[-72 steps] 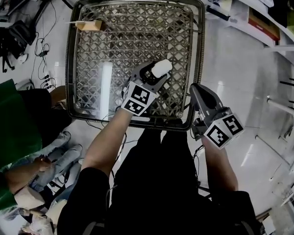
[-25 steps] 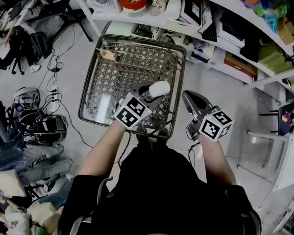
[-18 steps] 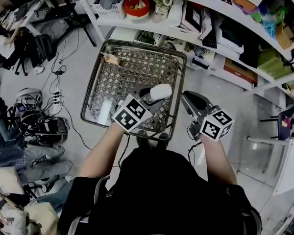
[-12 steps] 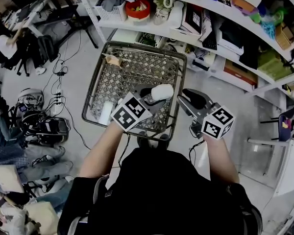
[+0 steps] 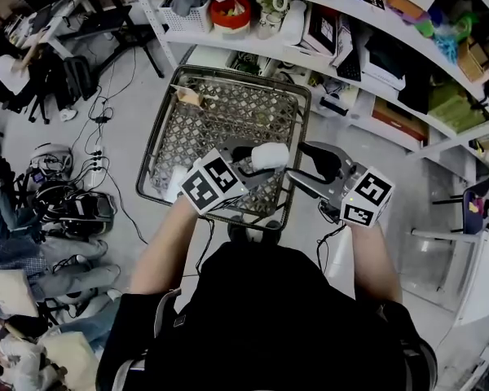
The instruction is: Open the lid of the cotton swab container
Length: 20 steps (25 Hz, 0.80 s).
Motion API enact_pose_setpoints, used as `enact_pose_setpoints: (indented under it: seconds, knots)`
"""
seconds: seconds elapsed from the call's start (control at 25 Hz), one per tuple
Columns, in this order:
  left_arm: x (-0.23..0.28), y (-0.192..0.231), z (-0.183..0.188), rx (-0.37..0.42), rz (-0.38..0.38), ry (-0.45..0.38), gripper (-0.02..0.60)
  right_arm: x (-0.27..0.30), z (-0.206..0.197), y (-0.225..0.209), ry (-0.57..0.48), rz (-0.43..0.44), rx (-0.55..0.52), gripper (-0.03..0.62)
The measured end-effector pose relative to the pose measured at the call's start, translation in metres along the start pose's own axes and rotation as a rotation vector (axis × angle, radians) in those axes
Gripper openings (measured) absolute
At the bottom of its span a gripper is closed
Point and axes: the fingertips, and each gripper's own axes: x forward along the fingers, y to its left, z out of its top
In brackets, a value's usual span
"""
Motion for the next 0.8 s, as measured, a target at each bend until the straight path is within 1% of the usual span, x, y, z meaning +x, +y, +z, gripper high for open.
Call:
enact_pose_setpoints:
  seconds: [0.12, 0.32, 0.48, 0.6, 0.8]
  knots:
    - [-0.001, -0.008, -0.001, 0.024, -0.036, 0.005, 0.196, 0.006, -0.002, 0.008, 0.024, 0.029, -0.027, 0.259]
    - [0.001, -0.024, 0.005, 0.082, -0.106, 0.008, 0.197, 0.011, -0.001, 0.016, 0.024, 0.066, -0.017, 0.262]
    - [0.004, -0.039, 0.010, 0.123, -0.173, 0.003, 0.196, 0.015, -0.005, 0.027, 0.058, 0.118, -0.053, 0.262]
    - [0.007, -0.043, 0.009, 0.136, -0.198, 0.017, 0.196, 0.018, -0.009, 0.035, 0.090, 0.147, -0.091, 0.262]
    - [0.007, -0.046, 0.007, 0.136, -0.223, 0.037, 0.196, 0.024, -0.017, 0.039, 0.131, 0.145, -0.150, 0.252]
